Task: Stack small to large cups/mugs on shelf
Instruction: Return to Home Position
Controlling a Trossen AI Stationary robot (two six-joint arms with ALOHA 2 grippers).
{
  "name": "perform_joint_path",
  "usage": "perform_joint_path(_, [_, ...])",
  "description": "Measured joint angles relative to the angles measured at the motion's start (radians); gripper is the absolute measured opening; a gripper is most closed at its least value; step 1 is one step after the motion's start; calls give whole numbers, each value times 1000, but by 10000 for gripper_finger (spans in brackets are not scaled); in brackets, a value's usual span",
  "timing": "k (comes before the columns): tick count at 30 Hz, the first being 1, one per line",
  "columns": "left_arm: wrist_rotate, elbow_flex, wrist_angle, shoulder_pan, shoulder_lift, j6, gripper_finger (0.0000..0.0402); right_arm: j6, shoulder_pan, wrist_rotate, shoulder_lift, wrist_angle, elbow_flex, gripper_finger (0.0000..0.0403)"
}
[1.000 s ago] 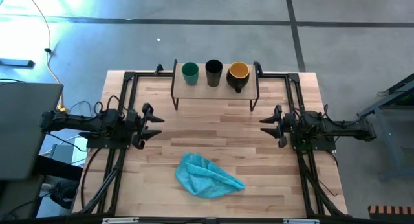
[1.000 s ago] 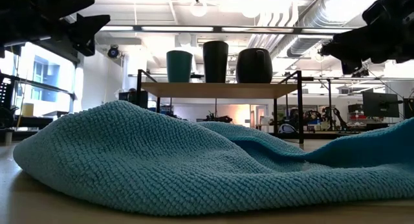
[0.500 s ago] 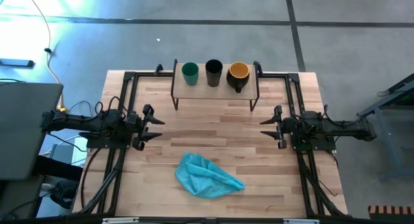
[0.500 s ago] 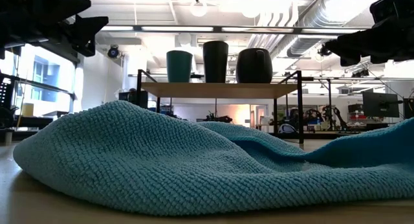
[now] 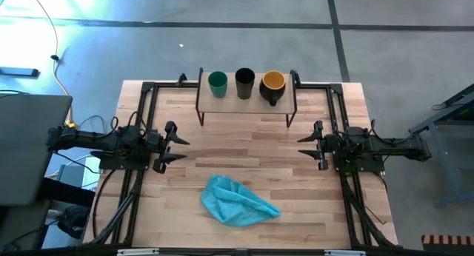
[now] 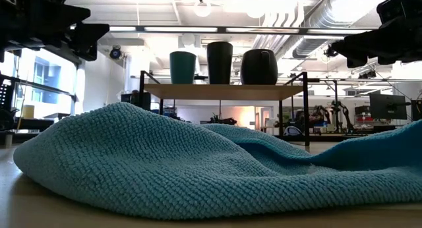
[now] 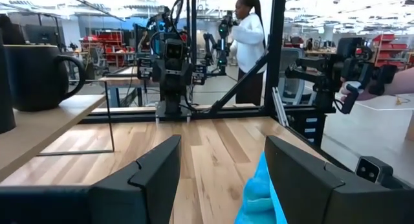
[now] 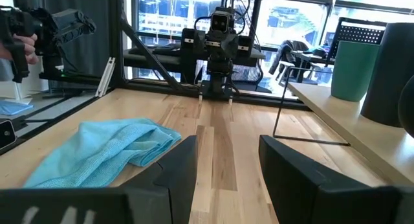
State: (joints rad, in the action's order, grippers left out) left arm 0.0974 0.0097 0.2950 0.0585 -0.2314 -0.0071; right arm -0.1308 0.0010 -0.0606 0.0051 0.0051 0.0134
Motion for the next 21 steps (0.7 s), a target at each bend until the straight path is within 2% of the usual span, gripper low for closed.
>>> perform_joint_path(13, [0,0,-61,0,0,33,211,3,0,0,0,-1,0,158])
perform_joint_path(21, [-43,0,6,0,49,107,211,154,0,0,0,-1,1,158])
